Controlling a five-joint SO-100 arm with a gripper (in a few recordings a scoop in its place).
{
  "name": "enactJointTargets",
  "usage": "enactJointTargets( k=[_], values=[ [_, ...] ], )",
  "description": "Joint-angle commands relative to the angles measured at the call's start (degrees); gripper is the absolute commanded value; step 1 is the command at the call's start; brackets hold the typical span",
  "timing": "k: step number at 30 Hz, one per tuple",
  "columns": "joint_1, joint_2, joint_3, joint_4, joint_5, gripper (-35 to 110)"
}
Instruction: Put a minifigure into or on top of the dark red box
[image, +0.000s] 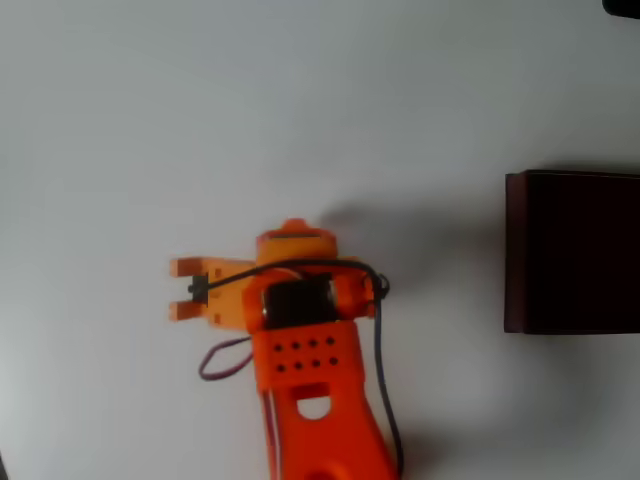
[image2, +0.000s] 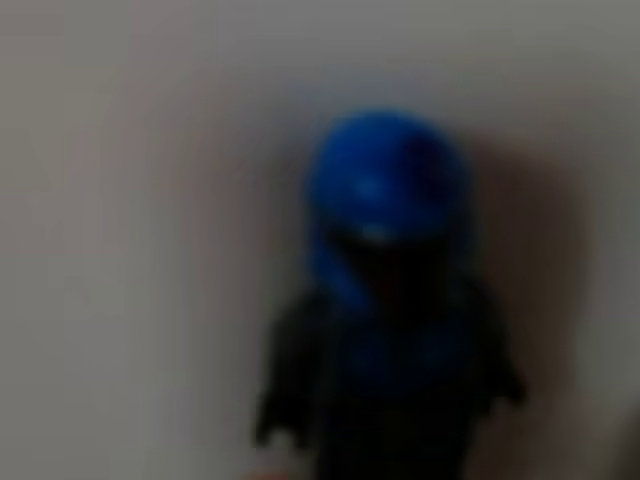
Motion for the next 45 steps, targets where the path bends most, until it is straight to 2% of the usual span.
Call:
enactJointTargets(
  k=[1,13,45],
  values=[
    [1.85,0.97,0.88,-0.09,0.35,25],
    [0.88,4.31,8.79,-5.71,-1.41,23],
    [4.04,-3.96,3.16,-5.27,-4.13,22]
  ],
)
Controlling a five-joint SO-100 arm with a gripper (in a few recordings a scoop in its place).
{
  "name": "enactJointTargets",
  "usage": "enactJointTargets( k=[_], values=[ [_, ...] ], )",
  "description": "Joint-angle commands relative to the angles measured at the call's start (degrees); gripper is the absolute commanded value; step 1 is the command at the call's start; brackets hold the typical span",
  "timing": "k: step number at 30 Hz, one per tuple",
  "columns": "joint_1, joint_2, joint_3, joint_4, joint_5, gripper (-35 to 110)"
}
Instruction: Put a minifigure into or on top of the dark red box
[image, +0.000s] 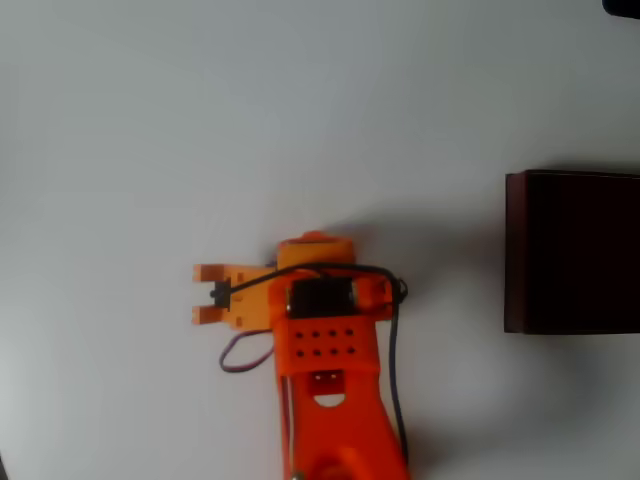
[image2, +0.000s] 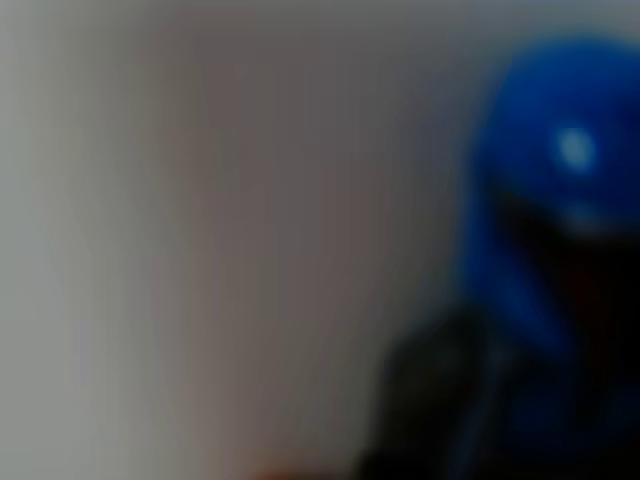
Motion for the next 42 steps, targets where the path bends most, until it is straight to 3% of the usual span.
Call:
enactJointTargets(
  k=[1,5,26,42],
  values=[
    [0.09,-0.09,-2.37,0.97,-0.35,22],
    [0.35,-0.18,-2.37,1.05,-0.53,12],
    [-0.09,-0.35,-3.16,2.02,0.97,0],
    [-3.69,15.64,-17.05,20.13,8.7,0]
  ],
)
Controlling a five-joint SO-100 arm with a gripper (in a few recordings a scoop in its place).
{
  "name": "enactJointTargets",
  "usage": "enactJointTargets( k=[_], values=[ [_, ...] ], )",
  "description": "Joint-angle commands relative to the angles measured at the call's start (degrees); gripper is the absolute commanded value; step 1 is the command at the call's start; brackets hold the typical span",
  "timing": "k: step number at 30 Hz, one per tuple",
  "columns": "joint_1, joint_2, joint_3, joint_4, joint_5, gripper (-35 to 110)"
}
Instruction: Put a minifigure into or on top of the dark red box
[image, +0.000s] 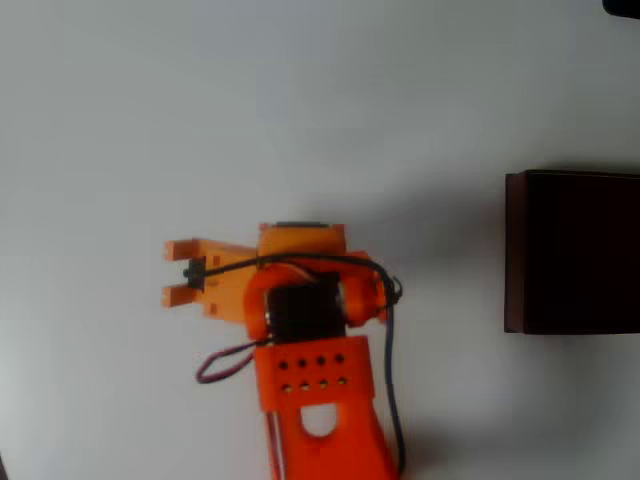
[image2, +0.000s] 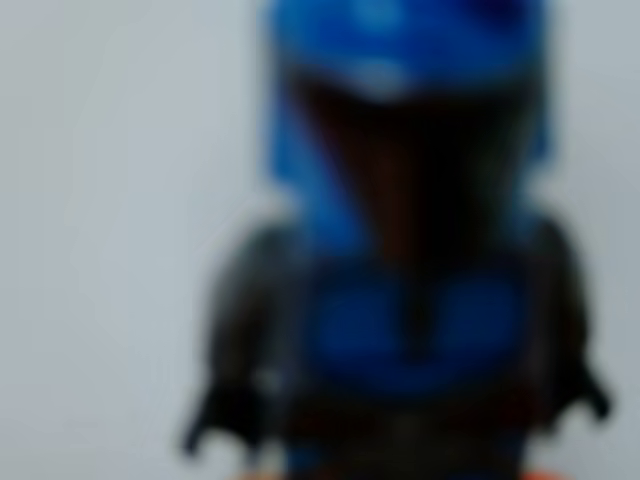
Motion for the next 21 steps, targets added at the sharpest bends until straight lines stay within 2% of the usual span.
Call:
enactJointTargets(
  k=[1,12,21],
  values=[
    [0.0,8.09,-2.37,3.96,2.81,0],
    [16.61,26.81,1.41,6.06,15.47,0],
    [35.42,20.48,-8.17,6.77,18.72,0]
  ],
)
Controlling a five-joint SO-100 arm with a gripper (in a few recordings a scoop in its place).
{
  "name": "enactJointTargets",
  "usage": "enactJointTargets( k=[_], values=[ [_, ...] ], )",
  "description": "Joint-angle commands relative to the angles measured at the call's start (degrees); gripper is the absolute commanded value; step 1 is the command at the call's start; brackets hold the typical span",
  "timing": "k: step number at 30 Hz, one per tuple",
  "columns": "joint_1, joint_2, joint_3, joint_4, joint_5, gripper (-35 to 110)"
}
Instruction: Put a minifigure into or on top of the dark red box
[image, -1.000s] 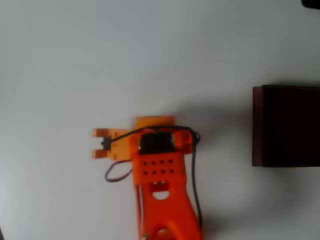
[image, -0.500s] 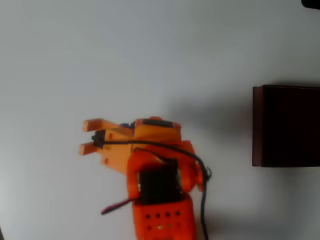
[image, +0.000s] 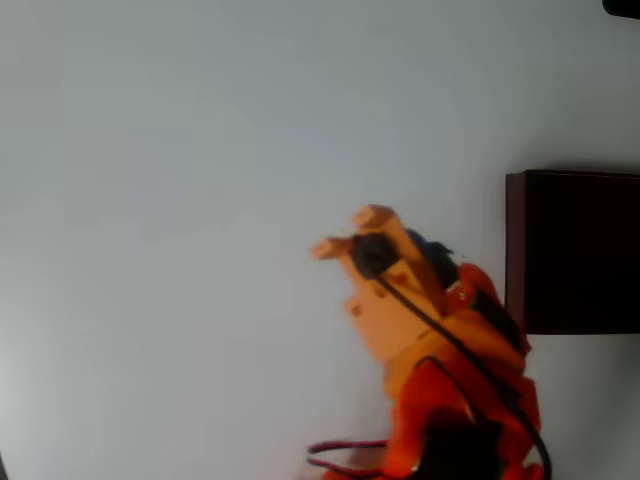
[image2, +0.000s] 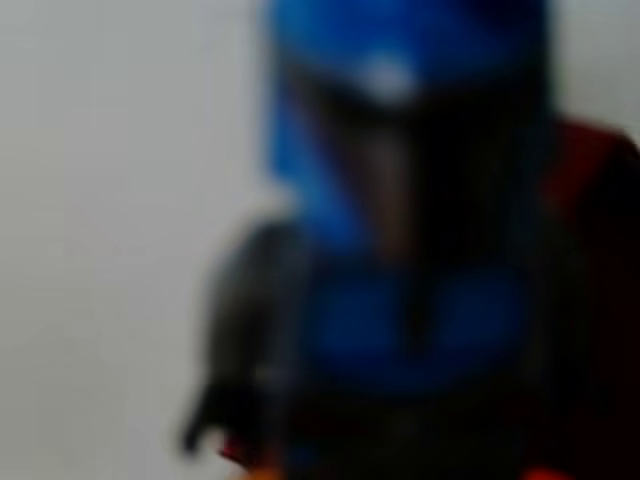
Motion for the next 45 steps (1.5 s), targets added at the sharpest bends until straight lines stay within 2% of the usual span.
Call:
enactJointTargets(
  k=[1,11,18,23,25,26,34,40,45],
  values=[
    [7.47,-3.69,-6.86,0.88,1.76,0],
    [23.91,-24.52,-14.94,-4.66,2.11,0],
    [25.14,-39.64,-22.32,-7.29,1.14,0],
    [22.15,-42.45,-23.82,-8.44,0.53,2],
    [21.27,-42.71,-24.17,-7.91,0.79,15],
    [20.92,-42.71,-24.35,-7.47,0.7,16],
    [16.44,-37.35,-19.42,-6.94,-3.16,17],
    [3.96,-24.35,-10.28,-5.01,-9.84,17],
    [-11.07,-7.21,3.52,-4.48,-9.32,16]
  ],
)
